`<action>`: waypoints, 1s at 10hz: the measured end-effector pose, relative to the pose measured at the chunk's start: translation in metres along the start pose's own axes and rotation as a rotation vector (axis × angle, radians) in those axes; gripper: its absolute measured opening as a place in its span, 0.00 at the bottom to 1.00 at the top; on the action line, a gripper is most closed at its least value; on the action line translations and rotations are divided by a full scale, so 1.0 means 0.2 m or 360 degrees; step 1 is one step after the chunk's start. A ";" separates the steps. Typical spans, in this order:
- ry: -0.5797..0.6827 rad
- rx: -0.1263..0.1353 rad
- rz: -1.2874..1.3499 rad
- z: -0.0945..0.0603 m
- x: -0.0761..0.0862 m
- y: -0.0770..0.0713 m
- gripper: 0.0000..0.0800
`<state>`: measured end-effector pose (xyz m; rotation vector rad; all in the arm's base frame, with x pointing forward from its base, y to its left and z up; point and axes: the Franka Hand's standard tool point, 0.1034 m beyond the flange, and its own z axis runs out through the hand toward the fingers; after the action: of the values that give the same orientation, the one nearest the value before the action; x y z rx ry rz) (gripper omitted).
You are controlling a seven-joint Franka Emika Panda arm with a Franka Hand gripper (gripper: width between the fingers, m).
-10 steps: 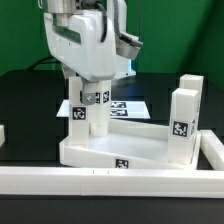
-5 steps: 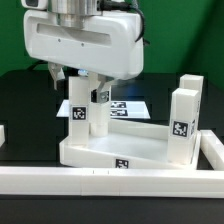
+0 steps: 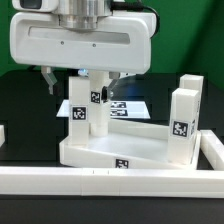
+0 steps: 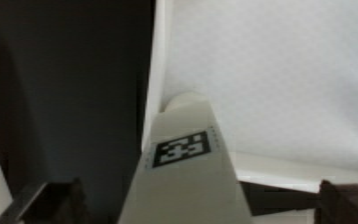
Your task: Assemble desk
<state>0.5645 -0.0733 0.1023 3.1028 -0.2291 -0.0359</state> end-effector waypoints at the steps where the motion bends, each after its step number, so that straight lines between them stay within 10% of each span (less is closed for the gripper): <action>1: -0.0002 -0.0011 -0.0158 0.00 0.00 0.00 0.81; 4: -0.0004 -0.0016 -0.0353 0.00 0.00 0.01 0.81; 8: -0.0004 -0.0016 -0.0345 0.00 0.00 0.02 0.36; 10: -0.0004 -0.0016 -0.0316 0.00 0.00 0.02 0.36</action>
Offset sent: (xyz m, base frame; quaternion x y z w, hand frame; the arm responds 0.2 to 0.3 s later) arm -0.0004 -0.0019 0.0030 0.0100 0.0054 -0.1663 0.9860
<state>0.5642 -0.0764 0.1026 3.1028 0.0790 -0.0455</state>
